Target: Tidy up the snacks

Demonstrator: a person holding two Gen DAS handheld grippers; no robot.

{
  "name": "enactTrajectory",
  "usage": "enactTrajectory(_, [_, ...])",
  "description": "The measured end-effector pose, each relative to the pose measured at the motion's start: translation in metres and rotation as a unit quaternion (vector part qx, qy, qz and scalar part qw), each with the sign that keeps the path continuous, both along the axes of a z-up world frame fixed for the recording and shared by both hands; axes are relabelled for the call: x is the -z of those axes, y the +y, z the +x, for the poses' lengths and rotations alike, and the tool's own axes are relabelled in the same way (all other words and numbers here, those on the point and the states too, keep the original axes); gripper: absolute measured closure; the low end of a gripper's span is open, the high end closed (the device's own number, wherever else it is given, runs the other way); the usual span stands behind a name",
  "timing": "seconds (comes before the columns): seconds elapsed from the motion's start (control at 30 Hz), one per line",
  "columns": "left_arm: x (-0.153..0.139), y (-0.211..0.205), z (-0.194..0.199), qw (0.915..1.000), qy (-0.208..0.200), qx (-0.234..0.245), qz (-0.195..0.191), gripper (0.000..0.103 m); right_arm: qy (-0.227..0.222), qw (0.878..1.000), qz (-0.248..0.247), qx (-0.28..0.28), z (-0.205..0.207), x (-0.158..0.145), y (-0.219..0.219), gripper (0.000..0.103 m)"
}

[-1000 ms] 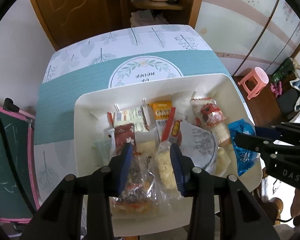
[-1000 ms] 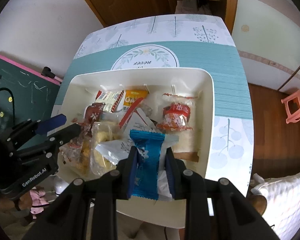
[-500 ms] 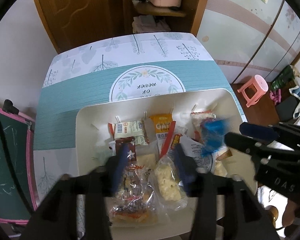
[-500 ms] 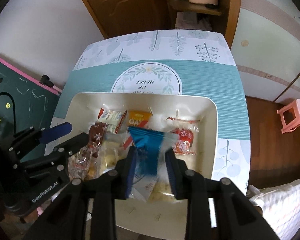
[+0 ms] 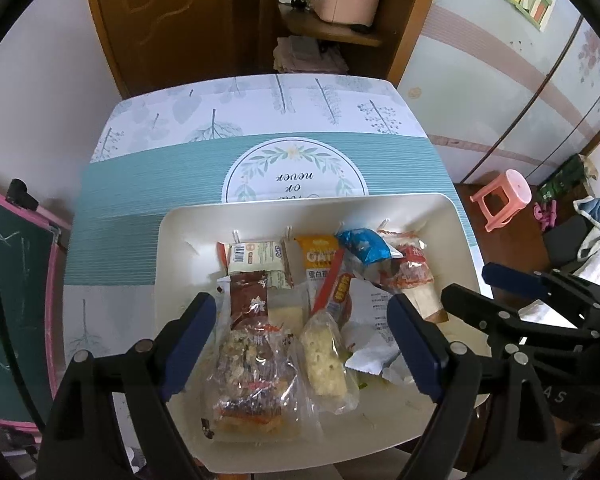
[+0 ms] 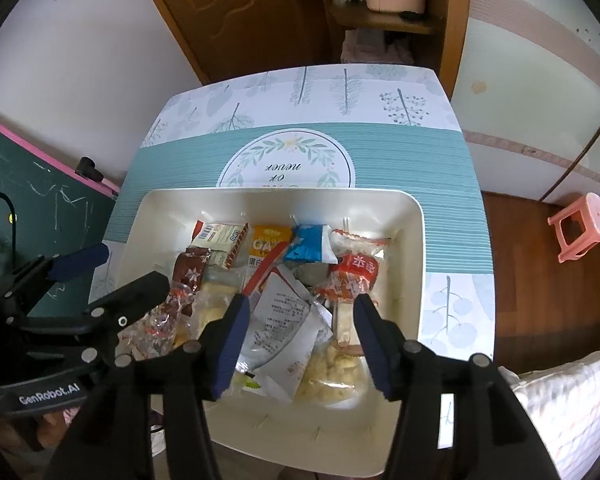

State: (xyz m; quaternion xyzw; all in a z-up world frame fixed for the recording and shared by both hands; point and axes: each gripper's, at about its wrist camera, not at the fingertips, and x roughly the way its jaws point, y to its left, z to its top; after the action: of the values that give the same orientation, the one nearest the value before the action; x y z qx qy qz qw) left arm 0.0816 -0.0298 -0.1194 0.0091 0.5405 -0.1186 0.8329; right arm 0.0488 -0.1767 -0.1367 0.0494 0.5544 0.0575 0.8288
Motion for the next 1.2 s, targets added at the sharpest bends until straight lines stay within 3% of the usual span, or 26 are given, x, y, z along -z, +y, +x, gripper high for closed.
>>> enactTrajectory(0.17, [-0.019,0.000,-0.011,0.9996,-0.013,-0.009,0.023,0.016,-0.021,1.000,-0.005,0.005,-0.008,-0.016,-0.003,0.048])
enactTrajectory(0.6, [-0.092,0.011,-0.045,0.9961,-0.067,-0.055,0.017,0.013,-0.104,0.994,-0.010,0.011,-0.039,-0.093,-0.002,0.037])
enactTrajectory(0.77, [-0.103,0.012,-0.057,0.9946,-0.081,-0.061,0.024,0.012,-0.128,0.992,-0.010,0.014,-0.051,-0.111,0.002,0.037])
enactTrajectory(1.2, [-0.110,0.017,-0.066,0.9940,-0.084,-0.065,0.027,0.012,-0.152,0.987,-0.045,0.018,-0.067,-0.119,0.014,0.037])
